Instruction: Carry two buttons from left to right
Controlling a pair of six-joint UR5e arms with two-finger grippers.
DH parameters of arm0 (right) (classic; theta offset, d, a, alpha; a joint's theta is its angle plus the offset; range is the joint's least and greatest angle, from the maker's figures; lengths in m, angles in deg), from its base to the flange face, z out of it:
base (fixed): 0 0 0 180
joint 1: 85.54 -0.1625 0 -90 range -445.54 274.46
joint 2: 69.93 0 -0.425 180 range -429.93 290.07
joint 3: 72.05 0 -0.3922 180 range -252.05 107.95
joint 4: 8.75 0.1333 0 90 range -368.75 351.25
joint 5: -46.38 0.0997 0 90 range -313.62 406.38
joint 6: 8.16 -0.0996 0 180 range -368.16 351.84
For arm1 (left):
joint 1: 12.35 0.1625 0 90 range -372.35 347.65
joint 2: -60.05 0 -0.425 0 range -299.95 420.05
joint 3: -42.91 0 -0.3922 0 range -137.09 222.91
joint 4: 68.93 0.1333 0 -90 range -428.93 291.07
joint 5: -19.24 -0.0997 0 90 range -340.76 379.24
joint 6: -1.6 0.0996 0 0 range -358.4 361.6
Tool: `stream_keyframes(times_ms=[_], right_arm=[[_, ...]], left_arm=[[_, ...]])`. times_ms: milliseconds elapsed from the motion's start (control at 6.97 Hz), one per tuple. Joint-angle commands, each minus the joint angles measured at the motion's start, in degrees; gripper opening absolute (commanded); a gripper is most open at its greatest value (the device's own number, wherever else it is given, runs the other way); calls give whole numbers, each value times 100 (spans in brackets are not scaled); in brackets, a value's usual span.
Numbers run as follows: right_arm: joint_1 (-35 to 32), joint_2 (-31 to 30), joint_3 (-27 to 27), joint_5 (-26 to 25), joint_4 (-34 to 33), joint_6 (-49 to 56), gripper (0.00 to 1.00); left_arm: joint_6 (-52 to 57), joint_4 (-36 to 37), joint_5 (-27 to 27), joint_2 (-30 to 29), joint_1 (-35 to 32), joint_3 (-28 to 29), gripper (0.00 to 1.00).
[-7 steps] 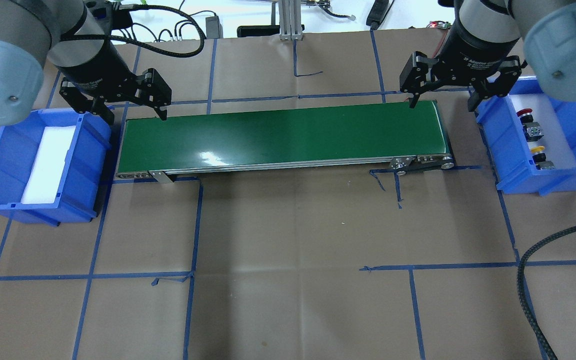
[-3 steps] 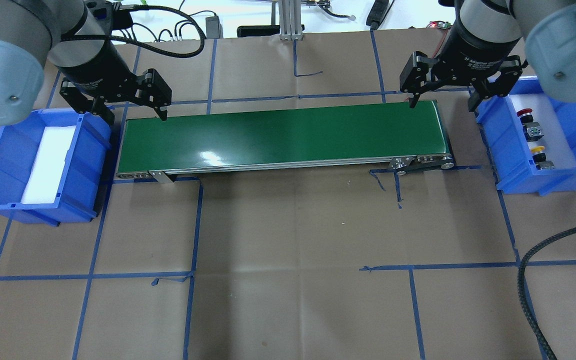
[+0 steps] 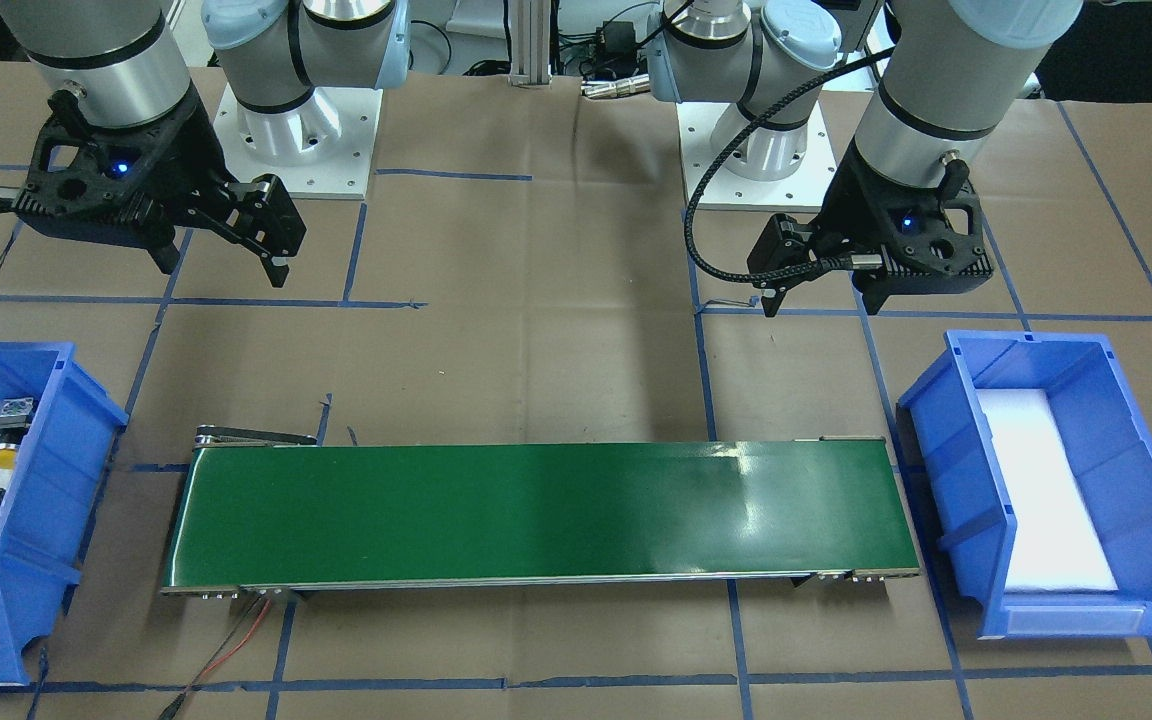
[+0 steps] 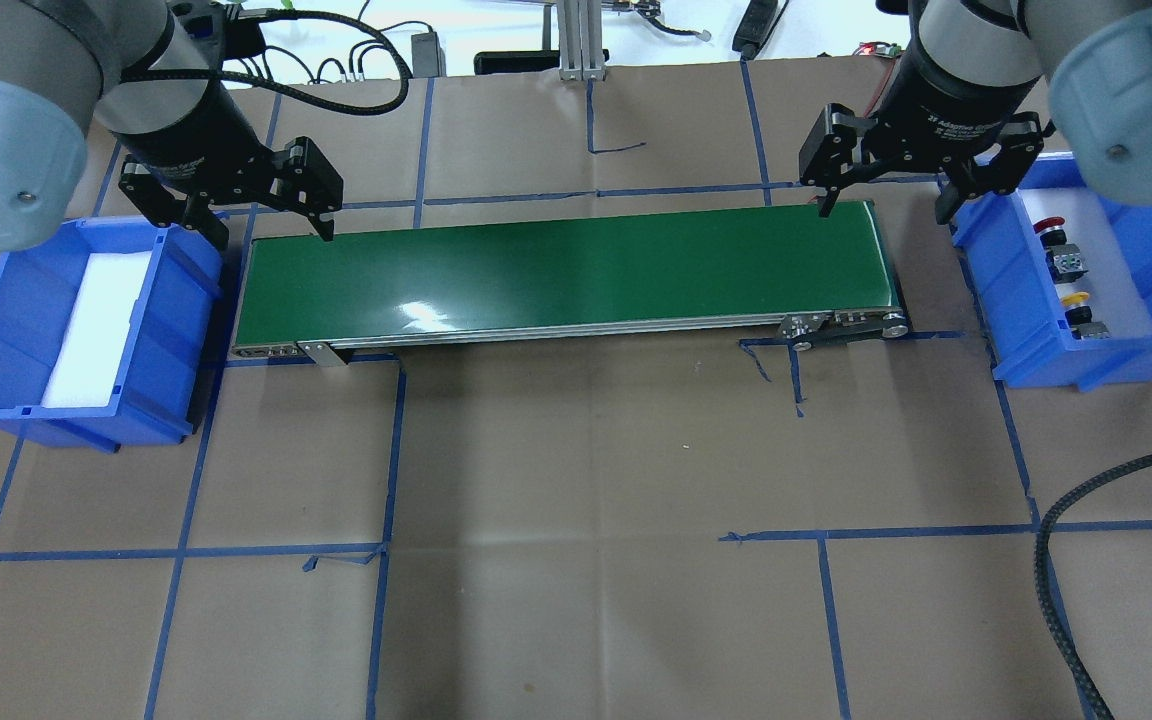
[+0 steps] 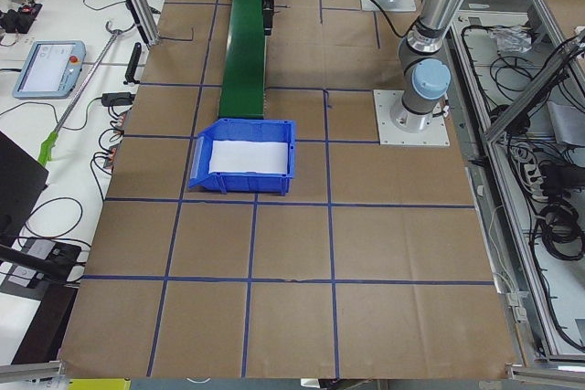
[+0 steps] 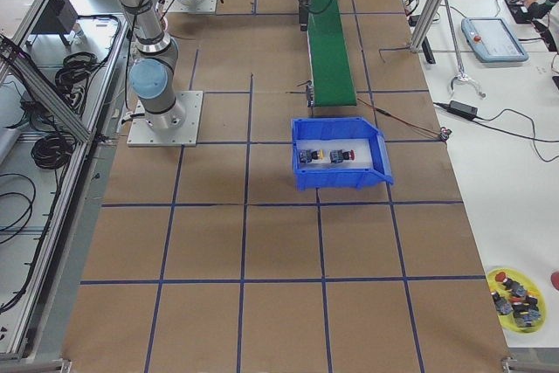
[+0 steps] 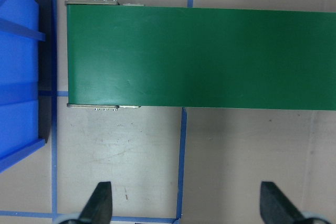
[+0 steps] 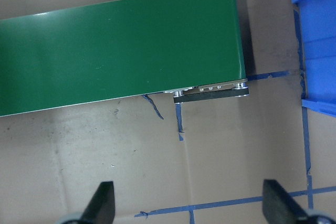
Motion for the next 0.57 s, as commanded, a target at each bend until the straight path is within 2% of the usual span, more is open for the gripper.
stream_keyframes(times_ms=[0, 430], right_arm=[[5, 47, -3, 11, -3, 13, 100], [-3, 47, -3, 3, -3, 39, 100]], left_arm=[[0, 0, 0, 1, 0, 0, 100], [0, 0, -9, 1, 0, 0, 100]])
